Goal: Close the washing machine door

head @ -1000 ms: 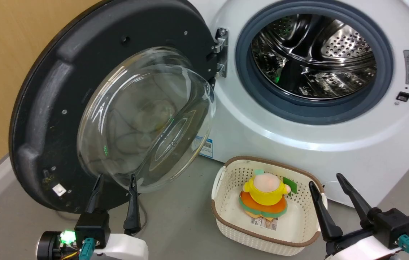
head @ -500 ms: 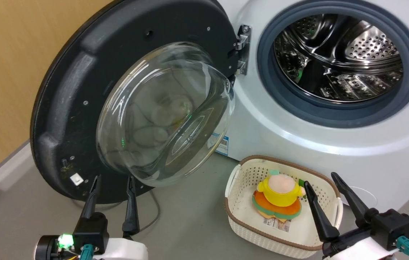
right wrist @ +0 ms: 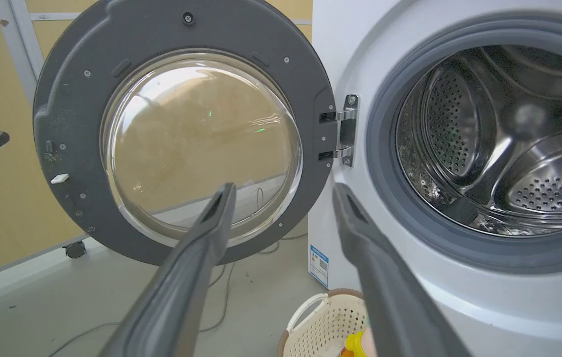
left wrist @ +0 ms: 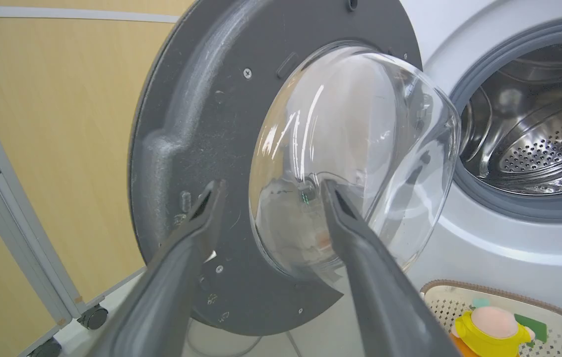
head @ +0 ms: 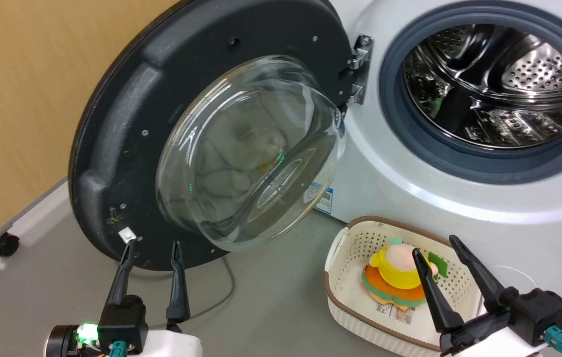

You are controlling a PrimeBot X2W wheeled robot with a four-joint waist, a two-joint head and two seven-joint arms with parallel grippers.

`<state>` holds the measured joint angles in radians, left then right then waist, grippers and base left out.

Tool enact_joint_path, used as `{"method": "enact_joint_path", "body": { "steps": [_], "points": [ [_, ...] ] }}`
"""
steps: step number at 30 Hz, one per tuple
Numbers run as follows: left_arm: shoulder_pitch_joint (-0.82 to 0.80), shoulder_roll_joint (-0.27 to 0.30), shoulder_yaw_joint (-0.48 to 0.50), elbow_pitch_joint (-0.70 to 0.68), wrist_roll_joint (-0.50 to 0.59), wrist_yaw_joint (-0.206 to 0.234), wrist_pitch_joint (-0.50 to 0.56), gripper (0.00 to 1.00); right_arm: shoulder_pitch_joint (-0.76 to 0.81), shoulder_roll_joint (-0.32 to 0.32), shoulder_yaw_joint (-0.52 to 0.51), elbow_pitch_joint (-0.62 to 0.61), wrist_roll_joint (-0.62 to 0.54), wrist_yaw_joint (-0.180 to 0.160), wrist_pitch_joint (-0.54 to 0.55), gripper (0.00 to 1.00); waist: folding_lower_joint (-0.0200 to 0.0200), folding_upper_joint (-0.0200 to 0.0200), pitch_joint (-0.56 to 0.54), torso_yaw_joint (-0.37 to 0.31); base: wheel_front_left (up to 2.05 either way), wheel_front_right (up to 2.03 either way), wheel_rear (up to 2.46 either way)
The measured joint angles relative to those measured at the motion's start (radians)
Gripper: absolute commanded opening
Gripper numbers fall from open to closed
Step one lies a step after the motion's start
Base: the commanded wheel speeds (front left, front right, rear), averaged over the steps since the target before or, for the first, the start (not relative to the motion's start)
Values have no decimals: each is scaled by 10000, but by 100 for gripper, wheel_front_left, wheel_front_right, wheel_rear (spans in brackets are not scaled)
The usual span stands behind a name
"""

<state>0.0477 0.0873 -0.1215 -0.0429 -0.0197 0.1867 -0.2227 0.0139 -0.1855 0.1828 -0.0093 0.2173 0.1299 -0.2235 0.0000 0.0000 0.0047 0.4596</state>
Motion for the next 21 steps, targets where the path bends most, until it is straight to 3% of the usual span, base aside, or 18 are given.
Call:
{"method": "enact_joint_path", "body": {
  "steps": [21],
  "points": [
    [97, 94, -245, -90, -2, 322, -336, 100, 3, -211, 182, -2, 380, 0, -337, 100, 0, 0, 35, 687, 0, 0, 0]
  ]
}}
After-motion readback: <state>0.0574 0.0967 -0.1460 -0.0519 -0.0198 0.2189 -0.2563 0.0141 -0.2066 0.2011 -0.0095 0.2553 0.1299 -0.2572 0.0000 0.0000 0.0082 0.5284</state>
